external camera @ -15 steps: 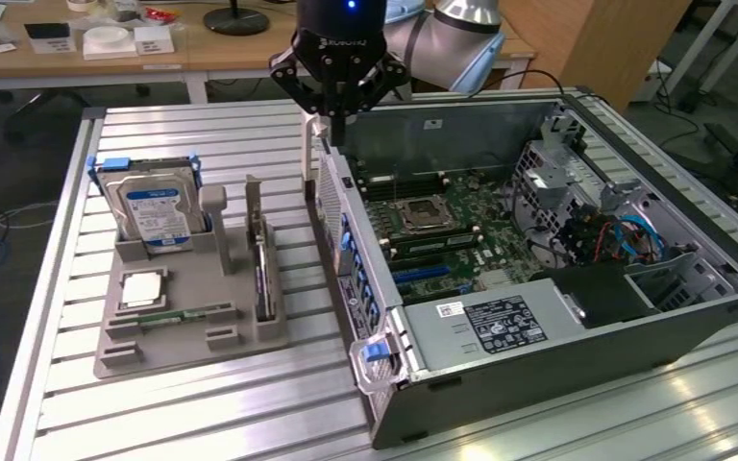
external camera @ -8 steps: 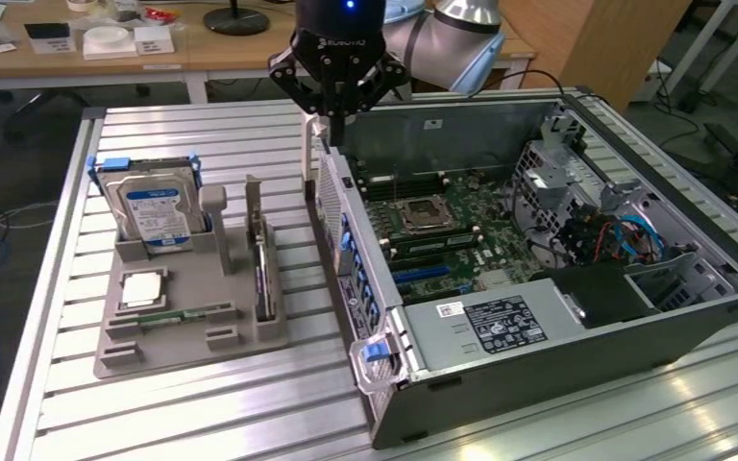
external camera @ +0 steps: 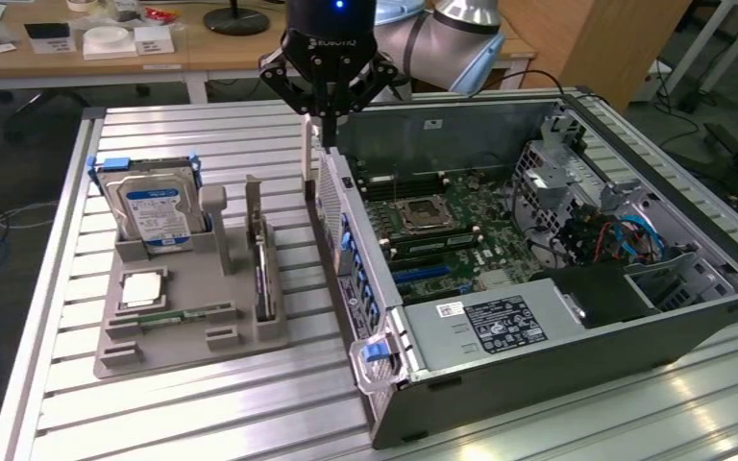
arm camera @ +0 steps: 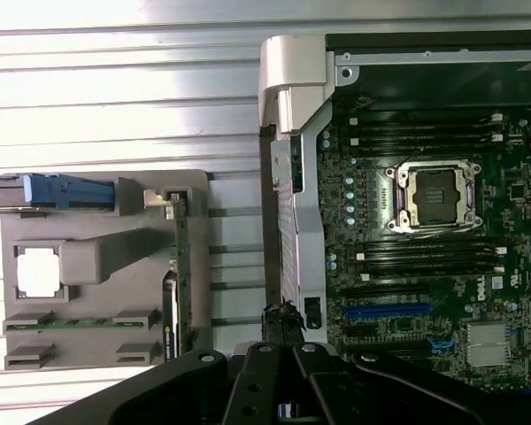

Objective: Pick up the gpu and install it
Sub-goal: 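Reach for the gpu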

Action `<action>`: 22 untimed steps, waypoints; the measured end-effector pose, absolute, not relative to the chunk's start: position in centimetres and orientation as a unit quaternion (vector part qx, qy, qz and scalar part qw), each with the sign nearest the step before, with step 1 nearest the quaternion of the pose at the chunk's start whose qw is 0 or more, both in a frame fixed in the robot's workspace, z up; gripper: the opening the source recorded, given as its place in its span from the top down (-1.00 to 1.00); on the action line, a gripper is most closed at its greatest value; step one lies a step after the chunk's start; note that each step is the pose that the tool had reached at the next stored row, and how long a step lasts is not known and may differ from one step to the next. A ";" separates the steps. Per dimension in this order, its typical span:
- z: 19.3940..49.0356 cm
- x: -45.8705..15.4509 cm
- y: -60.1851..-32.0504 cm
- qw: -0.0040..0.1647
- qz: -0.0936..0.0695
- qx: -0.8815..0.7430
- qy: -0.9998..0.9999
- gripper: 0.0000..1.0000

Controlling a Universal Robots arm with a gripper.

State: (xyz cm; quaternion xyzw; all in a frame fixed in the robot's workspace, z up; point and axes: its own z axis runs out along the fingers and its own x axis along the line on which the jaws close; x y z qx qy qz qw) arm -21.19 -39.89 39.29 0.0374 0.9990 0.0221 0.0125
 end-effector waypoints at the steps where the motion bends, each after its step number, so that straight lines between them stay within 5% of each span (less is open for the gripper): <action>1: 39.3 -21.2 -39.9 0.012 0.022 0.037 0.999 0.79; 22: 39.3 -25.5 -39.9 0.012 0.022 0.037 0.999 0.79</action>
